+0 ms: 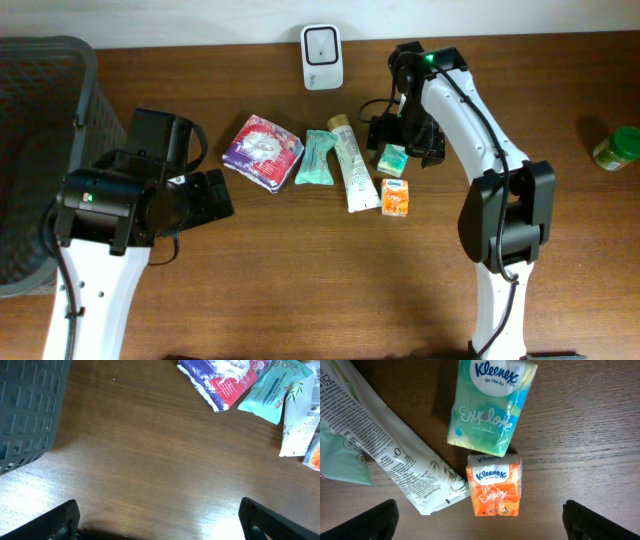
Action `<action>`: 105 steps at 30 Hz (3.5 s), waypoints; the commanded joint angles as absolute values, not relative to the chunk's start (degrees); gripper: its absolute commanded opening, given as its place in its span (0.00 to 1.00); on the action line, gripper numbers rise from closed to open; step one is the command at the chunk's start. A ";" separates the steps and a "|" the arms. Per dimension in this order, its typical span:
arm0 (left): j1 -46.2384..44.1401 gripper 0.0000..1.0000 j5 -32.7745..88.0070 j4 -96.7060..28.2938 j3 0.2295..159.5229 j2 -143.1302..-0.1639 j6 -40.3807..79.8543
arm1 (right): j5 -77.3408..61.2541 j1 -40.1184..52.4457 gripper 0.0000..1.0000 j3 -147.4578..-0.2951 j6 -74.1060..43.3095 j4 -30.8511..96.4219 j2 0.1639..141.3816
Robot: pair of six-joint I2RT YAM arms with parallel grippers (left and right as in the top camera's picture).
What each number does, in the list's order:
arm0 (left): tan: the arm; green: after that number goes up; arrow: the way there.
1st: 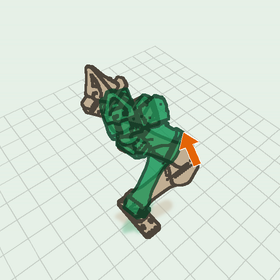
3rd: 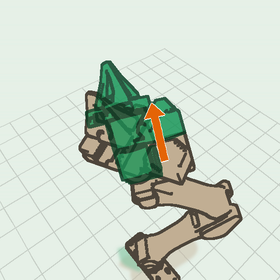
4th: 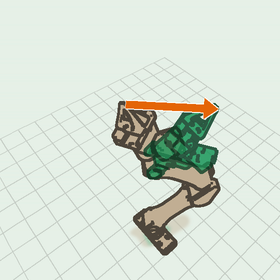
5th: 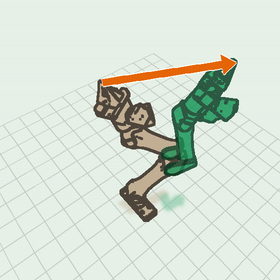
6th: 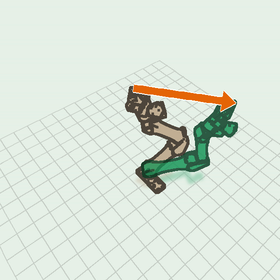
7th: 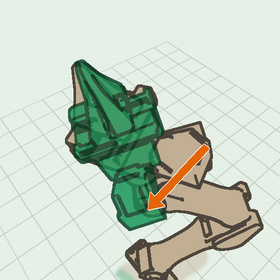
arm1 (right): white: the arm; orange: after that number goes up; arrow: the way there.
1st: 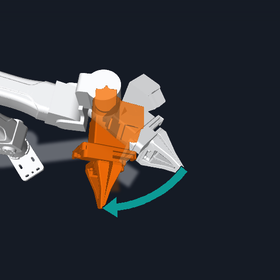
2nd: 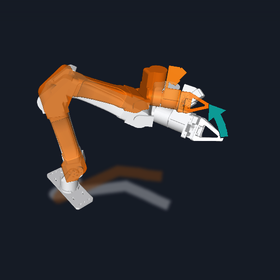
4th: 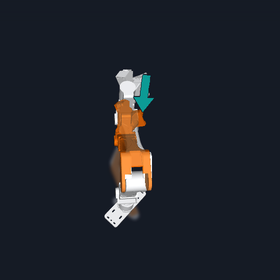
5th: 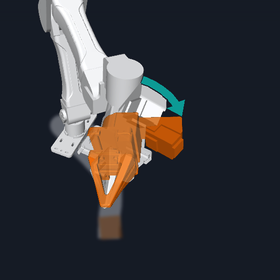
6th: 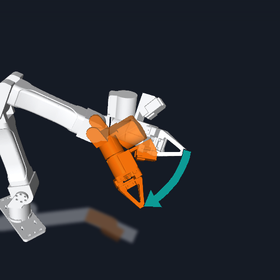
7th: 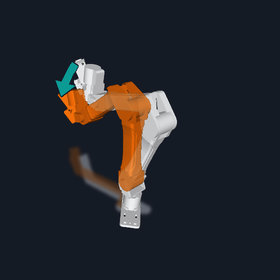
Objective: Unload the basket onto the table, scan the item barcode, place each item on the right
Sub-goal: 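Reach the right gripper down and grasp the green Kleenex pack, then lift the green Kleenex pack and hold it before the scanner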
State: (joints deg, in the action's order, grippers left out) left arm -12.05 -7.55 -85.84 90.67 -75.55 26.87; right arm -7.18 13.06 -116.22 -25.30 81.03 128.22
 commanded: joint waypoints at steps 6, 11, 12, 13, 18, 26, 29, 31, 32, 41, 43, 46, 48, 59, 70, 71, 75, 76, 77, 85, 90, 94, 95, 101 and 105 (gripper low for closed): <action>-12.23 0.99 -7.97 -85.73 90.78 -75.31 27.40 | -1.83 12.69 0.99 -116.03 -25.36 82.63 119.28; -12.23 0.99 -7.99 -85.73 90.78 -75.31 27.42 | -1.85 12.34 0.99 -107.33 -25.30 75.16 119.55; -12.23 0.99 -7.99 -85.73 90.78 -75.31 27.40 | -1.98 11.68 0.99 -104.88 -24.69 72.90 119.55; -12.23 0.99 -7.99 -85.73 90.78 -75.31 27.40 | -2.85 10.52 0.99 -102.72 -24.69 70.70 119.55; -12.23 0.99 -7.97 -85.73 90.78 -75.31 27.40 | -25.28 1.61 0.99 -91.61 -13.50 55.18 119.57; -12.23 0.99 -7.99 -85.73 90.78 -75.31 27.40 | -30.85 -0.08 0.71 -85.17 -13.98 45.10 119.63; -12.23 0.99 -7.97 -85.73 90.78 -75.31 27.42 | -30.85 -0.01 0.66 -84.40 -16.38 42.94 120.14; -12.23 0.99 -7.97 -85.73 90.78 -75.31 27.40 | -29.41 0.03 0.66 -84.40 -16.97 41.93 121.30; -12.23 0.99 -7.97 -85.73 90.78 -75.31 27.40 | -26.92 0.03 0.66 -84.40 -16.97 41.67 121.97; -12.23 0.99 -7.97 -85.73 90.78 -75.31 27.42 | -23.46 1.37 0.42 -83.85 -16.97 39.86 123.33; -12.23 0.99 -7.97 -85.73 90.78 -75.31 27.42 | -23.49 2.92 0.49 -83.79 -16.99 39.31 123.33; -12.23 0.99 -7.97 -85.73 90.78 -75.31 27.40 | -23.51 5.23 0.51 -83.79 -17.04 38.15 123.33; -12.23 0.99 -7.97 -85.73 90.78 -75.31 27.42 | -23.53 5.34 0.50 -83.79 -17.02 38.20 123.33; -12.23 0.99 -7.97 -85.73 90.78 -75.31 27.42 | -64.31 0.14 0.04 -84.29 -1.63 42.96 121.43; -12.23 0.99 -7.99 -85.73 90.78 -75.31 27.42 | -88.95 -2.15 0.04 -84.31 22.48 55.27 121.21; -12.23 0.99 -7.99 -85.73 90.78 -75.31 27.42 | -88.95 -1.23 0.04 -84.33 22.46 54.81 121.21; -12.23 0.99 -7.99 -85.73 90.78 -75.31 27.40 | -88.92 -0.60 0.04 -84.33 22.46 53.10 121.21; -12.23 0.99 -7.97 -85.73 90.78 -75.31 27.42 | -88.95 -0.45 0.04 -84.33 22.50 53.08 121.21; -12.23 0.99 -7.97 -85.73 90.78 -75.31 27.40 | -88.92 -0.19 0.04 -84.33 22.48 52.88 121.21; -12.23 0.99 -7.99 -85.73 90.78 -75.31 27.42 | -88.95 4.78 0.04 -84.44 22.04 47.62 121.21; -12.23 0.99 -7.99 -85.73 90.78 -75.31 27.40 | -88.90 4.97 0.04 -84.44 22.11 46.39 121.21; -12.23 0.99 -7.99 -85.73 90.78 -75.31 27.42 | -84.88 6.81 0.04 -84.44 22.28 43.51 121.21; -12.23 0.99 -7.97 -85.73 90.78 -75.31 27.40 | -85.08 7.53 0.04 -84.44 22.28 42.81 121.21; -12.23 0.99 -7.99 -85.73 90.78 -75.31 27.42 | -87.13 9.54 0.04 -84.44 22.26 40.84 121.21; -12.23 0.99 -7.99 -85.73 90.78 -75.31 27.42 | -88.33 9.54 0.04 -84.44 22.24 40.64 121.21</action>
